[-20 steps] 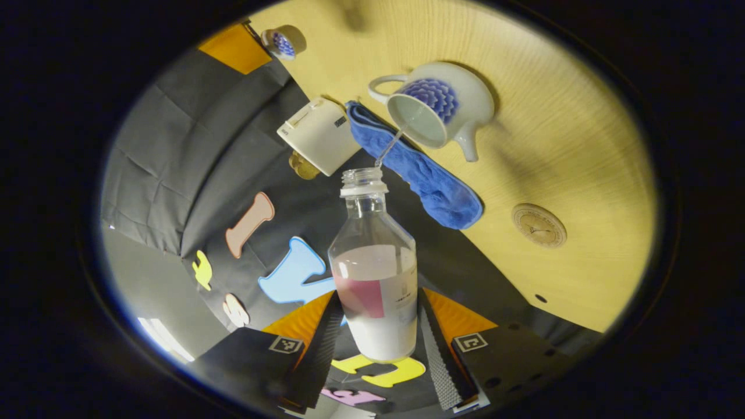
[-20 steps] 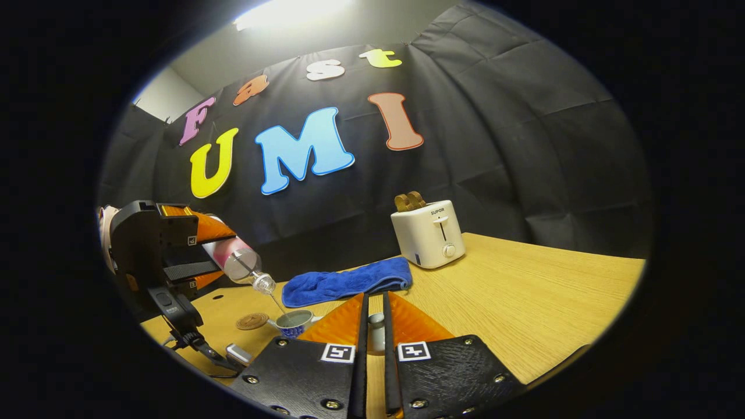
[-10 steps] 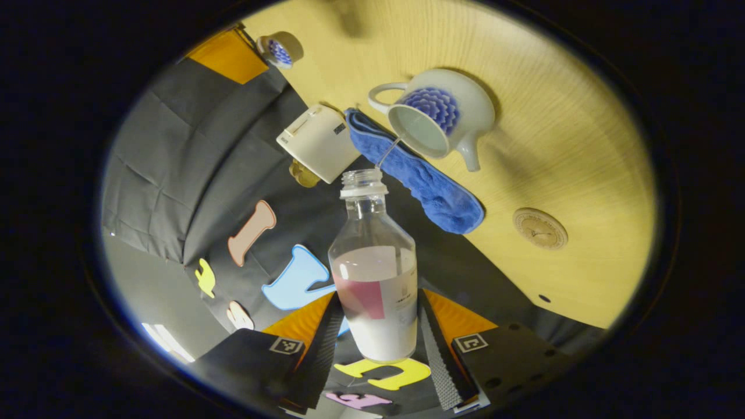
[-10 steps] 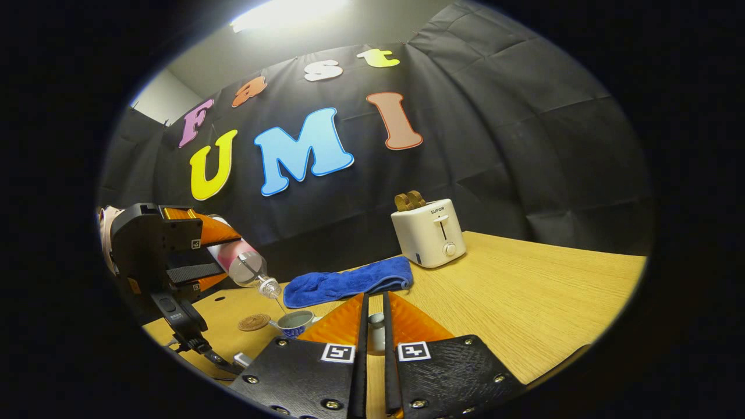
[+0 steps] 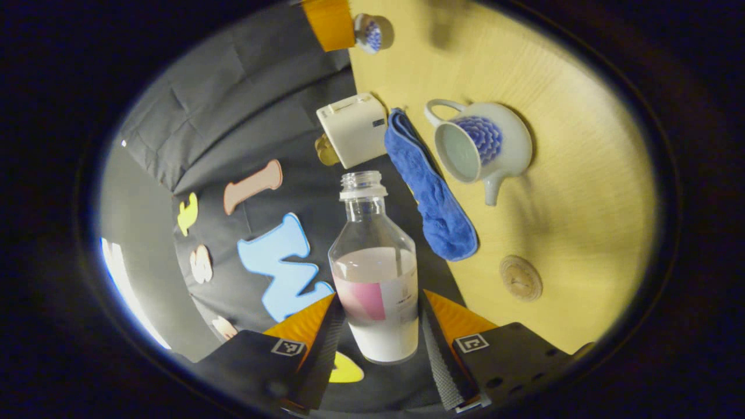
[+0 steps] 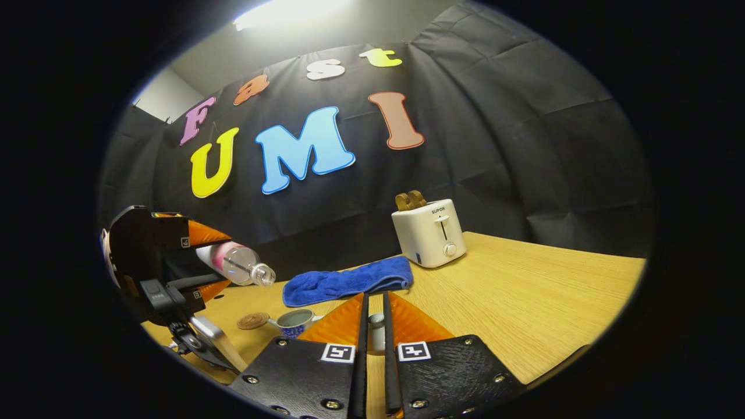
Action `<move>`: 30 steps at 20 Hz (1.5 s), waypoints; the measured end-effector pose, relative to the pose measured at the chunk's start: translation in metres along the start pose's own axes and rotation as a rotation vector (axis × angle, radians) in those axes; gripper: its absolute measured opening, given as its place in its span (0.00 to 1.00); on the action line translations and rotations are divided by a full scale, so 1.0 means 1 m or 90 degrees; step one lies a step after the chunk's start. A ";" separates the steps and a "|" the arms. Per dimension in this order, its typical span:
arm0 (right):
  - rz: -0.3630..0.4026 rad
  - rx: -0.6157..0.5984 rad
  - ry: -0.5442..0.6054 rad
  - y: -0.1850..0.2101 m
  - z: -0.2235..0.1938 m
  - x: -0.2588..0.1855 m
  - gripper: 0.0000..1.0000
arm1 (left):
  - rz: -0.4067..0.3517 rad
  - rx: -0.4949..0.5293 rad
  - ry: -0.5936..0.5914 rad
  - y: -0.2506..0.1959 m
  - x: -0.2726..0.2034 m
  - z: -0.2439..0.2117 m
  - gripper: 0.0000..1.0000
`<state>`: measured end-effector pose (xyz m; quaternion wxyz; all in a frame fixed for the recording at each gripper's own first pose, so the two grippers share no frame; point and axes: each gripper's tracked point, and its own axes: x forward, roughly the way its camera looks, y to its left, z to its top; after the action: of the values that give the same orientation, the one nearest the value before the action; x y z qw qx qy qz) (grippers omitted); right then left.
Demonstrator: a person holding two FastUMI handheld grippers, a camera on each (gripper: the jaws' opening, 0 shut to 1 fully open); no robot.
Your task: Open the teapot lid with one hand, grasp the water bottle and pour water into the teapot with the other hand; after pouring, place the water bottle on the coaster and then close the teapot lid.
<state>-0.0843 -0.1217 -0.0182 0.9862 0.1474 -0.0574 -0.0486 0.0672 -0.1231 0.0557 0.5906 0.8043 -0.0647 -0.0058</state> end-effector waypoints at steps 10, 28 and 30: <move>0.003 -0.038 0.005 0.007 -0.004 0.001 0.12 | 0.023 -0.507 0.051 -0.012 0.015 -0.073 0.87; 0.009 -0.062 0.016 0.013 -0.011 0.004 0.12 | -0.035 -1.248 0.049 -0.081 0.074 -0.130 0.86; 0.010 -0.061 0.016 0.013 -0.010 0.004 0.12 | -0.035 -1.259 0.048 -0.082 0.073 -0.132 0.86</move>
<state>-0.0776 -0.1065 -0.0238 0.9931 0.1005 -0.0438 -0.0414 0.1591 0.0181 0.0230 0.9977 -0.0498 0.0070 -0.0453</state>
